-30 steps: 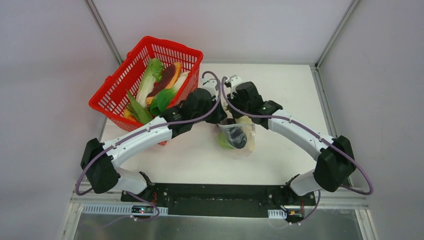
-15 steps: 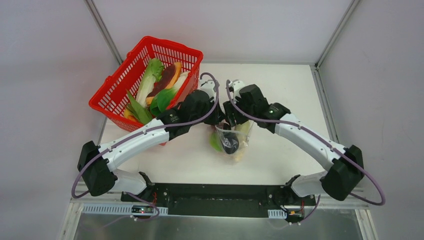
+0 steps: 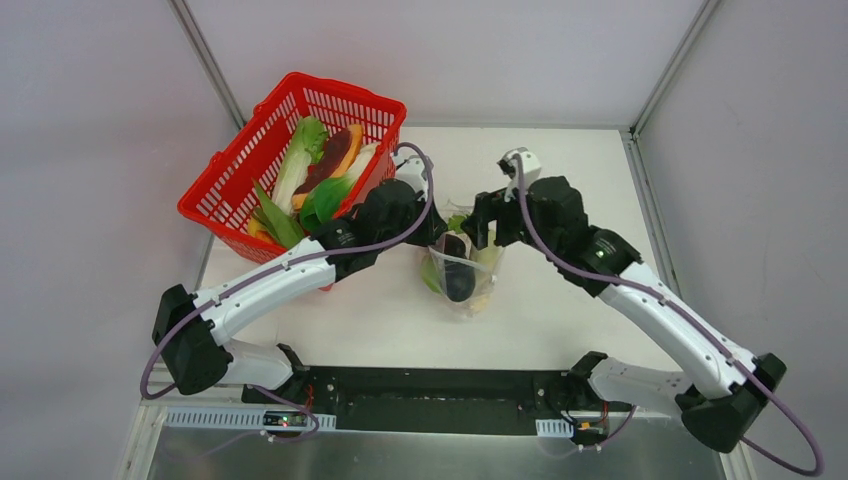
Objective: Place the food in the zip-top bag and seal the zipper
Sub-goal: Adjust the zipper food storage bag at the center of the board.
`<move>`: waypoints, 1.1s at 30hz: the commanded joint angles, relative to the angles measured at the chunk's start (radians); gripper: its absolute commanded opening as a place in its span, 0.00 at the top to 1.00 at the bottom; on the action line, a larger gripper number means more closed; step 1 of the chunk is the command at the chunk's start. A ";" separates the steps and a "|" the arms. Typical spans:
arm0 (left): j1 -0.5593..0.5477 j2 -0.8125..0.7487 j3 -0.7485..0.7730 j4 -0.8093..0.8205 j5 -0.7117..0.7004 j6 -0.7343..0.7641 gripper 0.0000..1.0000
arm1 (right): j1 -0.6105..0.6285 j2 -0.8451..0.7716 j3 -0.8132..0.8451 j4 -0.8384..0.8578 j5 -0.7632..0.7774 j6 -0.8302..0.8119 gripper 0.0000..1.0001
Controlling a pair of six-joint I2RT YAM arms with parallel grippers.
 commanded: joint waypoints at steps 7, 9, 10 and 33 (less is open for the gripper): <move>-0.002 -0.057 -0.020 0.082 -0.029 0.025 1.00 | -0.077 -0.141 -0.105 0.083 0.225 0.204 0.35; -0.002 -0.058 -0.016 0.080 -0.027 0.028 1.00 | -0.113 -0.119 -0.111 0.064 0.124 0.229 0.36; -0.001 -0.059 -0.016 0.080 -0.028 0.030 1.00 | -0.125 -0.106 -0.113 0.058 0.086 0.238 0.36; 0.052 -0.061 0.163 -0.163 -0.064 0.073 0.38 | -0.165 -0.080 -0.088 0.151 -0.120 0.268 1.00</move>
